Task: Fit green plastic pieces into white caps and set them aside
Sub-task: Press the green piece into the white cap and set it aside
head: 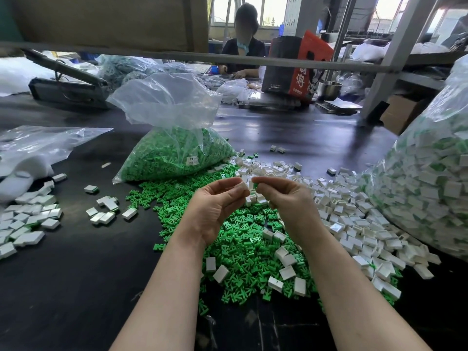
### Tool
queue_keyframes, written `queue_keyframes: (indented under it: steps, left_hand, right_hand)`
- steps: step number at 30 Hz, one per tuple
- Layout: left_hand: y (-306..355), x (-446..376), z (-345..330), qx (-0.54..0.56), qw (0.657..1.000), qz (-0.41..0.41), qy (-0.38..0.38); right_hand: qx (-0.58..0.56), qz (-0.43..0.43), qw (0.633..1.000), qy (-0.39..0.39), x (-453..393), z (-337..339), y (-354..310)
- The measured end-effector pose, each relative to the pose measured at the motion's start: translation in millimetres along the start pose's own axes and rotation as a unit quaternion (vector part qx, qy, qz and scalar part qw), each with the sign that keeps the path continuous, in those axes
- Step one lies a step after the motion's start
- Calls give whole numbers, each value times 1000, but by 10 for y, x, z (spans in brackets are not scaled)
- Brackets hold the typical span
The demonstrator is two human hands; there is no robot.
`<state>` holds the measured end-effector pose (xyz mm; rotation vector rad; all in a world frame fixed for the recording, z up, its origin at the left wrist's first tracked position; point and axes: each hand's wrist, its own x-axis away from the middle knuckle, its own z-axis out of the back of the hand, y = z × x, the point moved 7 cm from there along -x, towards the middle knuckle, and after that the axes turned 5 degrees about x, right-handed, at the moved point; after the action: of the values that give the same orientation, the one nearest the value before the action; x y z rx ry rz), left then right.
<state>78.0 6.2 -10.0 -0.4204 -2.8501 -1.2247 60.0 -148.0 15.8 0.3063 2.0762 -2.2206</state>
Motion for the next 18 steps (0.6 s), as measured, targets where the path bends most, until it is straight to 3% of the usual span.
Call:
queue_keyframes:
  steps: [7,18]
  left_hand:
    - [-6,28,-53,-17,1000,3,-8]
    - [22,49,-58,-73,997,-22,7]
  right_hand:
    - [-11,10,999,41,-12,11,12]
    - [-7,31,999,38,-17,20,-15]
